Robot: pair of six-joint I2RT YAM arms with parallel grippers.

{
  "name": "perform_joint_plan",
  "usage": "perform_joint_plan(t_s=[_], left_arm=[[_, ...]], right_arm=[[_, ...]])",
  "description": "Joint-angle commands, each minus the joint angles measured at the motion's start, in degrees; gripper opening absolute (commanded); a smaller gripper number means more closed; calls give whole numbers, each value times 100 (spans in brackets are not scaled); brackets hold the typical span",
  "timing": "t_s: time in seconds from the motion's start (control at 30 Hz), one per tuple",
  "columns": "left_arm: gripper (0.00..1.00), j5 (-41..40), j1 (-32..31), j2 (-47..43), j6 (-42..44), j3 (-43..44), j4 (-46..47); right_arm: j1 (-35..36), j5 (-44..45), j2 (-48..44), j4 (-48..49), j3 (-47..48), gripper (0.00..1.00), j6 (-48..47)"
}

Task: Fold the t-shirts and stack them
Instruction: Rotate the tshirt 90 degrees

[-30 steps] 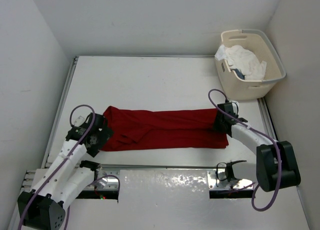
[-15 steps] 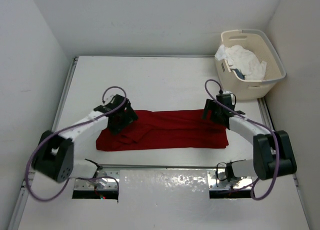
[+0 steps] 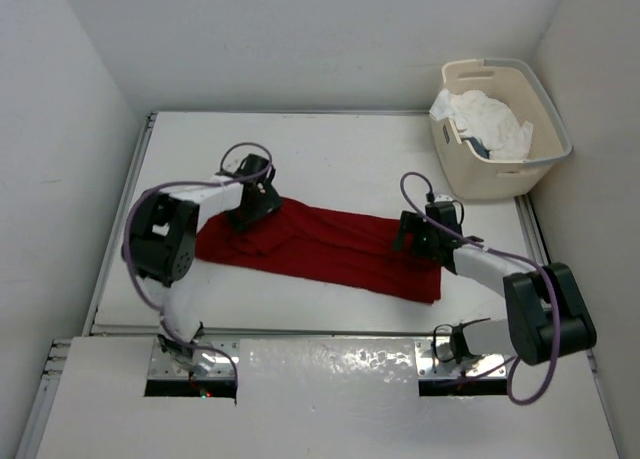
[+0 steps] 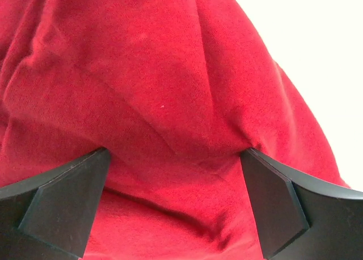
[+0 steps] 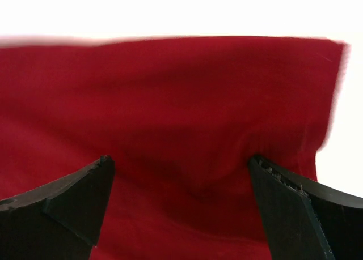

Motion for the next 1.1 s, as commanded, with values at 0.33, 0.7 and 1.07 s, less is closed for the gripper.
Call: perform_joint_plan(t_s=[0.33, 0.7, 1.07], left_arm=[[100, 1340, 9, 4741, 806, 5859, 805], [100, 1877, -202, 5595, 217, 6581, 2449], [100, 1113, -194, 5200, 348, 6573, 2116]], right_arm=[[2279, -2048, 94, -561, -515, 99, 266], [4100, -3006, 2158, 397, 785, 99, 450], [4452, -1832, 1732, -243, 1401, 99, 40]])
